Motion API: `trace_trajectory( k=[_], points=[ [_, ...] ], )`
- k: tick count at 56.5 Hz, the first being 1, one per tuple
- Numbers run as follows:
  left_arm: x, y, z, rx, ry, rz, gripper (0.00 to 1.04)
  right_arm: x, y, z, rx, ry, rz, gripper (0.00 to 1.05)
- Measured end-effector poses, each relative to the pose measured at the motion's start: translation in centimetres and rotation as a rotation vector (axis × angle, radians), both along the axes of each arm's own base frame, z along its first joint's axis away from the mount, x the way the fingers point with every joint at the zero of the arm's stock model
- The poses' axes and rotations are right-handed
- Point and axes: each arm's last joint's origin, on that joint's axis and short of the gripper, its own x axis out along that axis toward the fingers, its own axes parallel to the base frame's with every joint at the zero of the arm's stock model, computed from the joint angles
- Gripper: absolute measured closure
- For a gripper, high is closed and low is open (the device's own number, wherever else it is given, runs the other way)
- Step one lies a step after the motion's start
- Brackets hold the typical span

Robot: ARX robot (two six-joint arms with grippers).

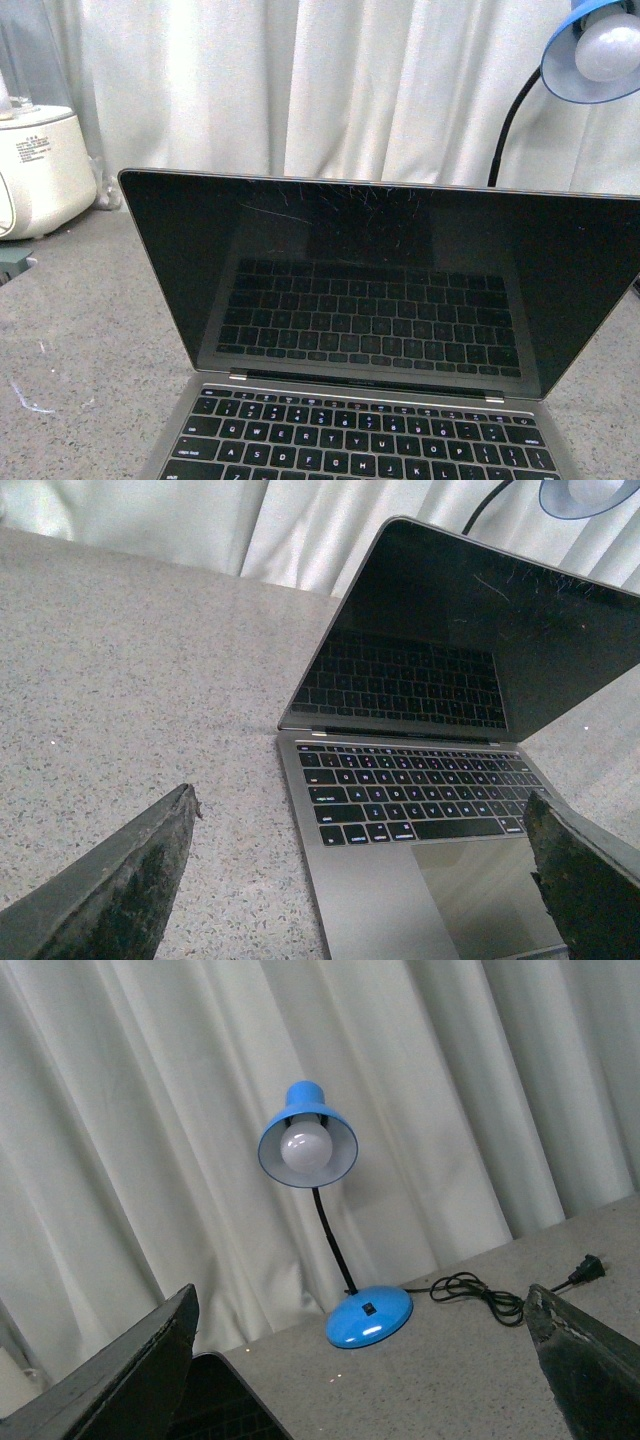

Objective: Close laptop

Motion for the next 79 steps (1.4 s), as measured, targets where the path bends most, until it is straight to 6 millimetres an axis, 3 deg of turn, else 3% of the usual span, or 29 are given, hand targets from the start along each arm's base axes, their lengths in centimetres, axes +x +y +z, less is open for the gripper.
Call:
trace_trajectory(
  k=[9, 18, 36, 53, 60, 66, 79],
  points=[
    [0.1, 0.3, 0.0, -0.030, 0.048, 0.031, 0.06, 0.1, -0.2, -0.3, 0.001, 0.038, -0.018, 0.09],
    [0.8, 0.6, 1.2, -0.036, 0.024, 0.077, 0.06, 0.3, 0.2, -0.1, -0.036, 0.044, 0.002, 0.09],
    [2.8, 0.0, 3.6, -0.021, -0.023, 0.058, 0.06, 3.3, 1.1, -0.1, -0.204, 0.096, 0.080, 0.09],
    [5.0, -1.2, 4.9, -0.016, -0.045, 0.048, 0.06, 5.8, 1.3, 1.9, -0.334, 0.096, 0.120, 0.09],
    [6.4, -2.1, 6.6, -0.010, -0.059, 0.037, 0.06, 7.3, 1.0, 3.3, -0.376, 0.084, 0.124, 0.09],
    [7.4, -2.5, 7.7, 0.020, -0.093, 0.060, 0.26, 8.0, 1.1, 4.4, -0.410, 0.066, 0.122, 0.13],
    [8.3, -3.2, 8.7, 0.088, -0.169, 0.092, 0.69, 9.5, 1.3, 5.5, -0.439, 0.072, 0.106, 0.57]
  ],
)
